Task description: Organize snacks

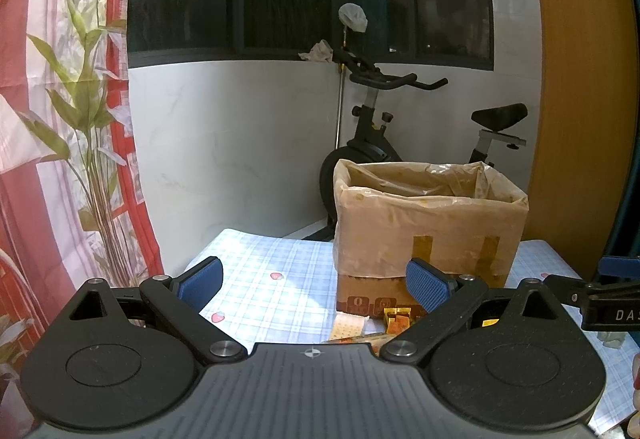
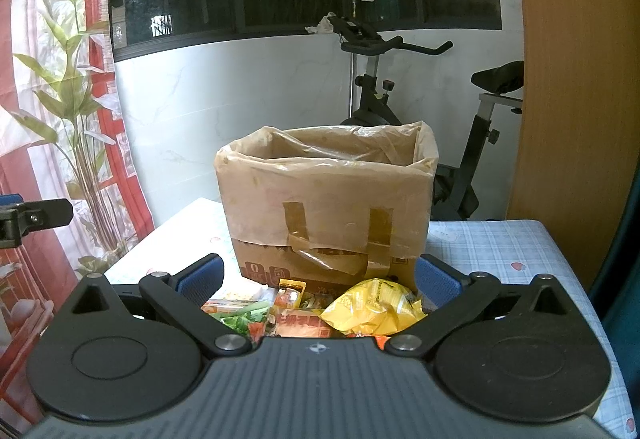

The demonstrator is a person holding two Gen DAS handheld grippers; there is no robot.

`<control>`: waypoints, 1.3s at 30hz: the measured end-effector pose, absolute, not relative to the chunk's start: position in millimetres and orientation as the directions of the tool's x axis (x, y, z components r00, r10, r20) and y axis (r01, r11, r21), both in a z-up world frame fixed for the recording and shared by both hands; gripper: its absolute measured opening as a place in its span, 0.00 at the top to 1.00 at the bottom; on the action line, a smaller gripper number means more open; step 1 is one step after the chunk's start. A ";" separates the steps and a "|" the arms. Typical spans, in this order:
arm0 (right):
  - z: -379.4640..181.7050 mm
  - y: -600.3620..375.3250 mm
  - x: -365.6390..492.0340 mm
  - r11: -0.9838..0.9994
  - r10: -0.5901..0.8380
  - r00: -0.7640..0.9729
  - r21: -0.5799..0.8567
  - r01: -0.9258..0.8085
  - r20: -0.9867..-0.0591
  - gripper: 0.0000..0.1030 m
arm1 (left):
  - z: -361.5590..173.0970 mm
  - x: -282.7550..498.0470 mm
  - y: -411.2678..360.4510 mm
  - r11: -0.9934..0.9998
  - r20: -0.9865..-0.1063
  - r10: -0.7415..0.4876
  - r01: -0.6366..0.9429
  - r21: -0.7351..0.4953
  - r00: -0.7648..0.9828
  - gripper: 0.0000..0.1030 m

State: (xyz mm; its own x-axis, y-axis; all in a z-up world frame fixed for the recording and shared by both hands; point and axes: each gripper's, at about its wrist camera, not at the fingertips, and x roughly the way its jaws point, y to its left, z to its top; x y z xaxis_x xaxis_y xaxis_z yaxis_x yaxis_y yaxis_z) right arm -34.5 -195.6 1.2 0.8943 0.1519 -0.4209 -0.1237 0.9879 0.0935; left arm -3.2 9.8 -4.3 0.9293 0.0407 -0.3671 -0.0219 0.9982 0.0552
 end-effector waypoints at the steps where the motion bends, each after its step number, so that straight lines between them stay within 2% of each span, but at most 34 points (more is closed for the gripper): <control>1: 1.0 -195.5 -34.3 0.988 0.152 0.895 0.094 -0.124 -0.420 0.00 | -4.4 -3.5 10.0 0.998 -0.367 0.041 -0.023 0.055 0.929 0.04; 21: -0.3 -193.4 -33.9 0.987 0.160 0.893 0.092 -0.134 -0.420 0.00 | -3.9 -2.8 12.8 0.996 -0.353 0.080 -0.060 0.066 0.932 0.04; 26: -13.8 -190.8 -34.1 0.986 0.167 0.894 0.098 -0.138 -0.416 0.00 | -19.2 -1.9 14.7 0.994 -0.321 0.098 -0.076 0.081 0.942 0.04; 32: -66.6 -175.6 -36.9 0.976 0.216 0.837 0.114 -0.184 -0.502 0.00 | -59.1 6.7 22.9 0.996 -0.385 0.079 -0.057 0.067 0.919 0.04; 39: -110.3 -148.7 -39.6 0.969 0.199 0.796 -0.005 -0.246 -0.572 0.00 | -99.2 4.9 21.0 0.998 -0.459 0.035 -0.005 0.066 0.888 0.04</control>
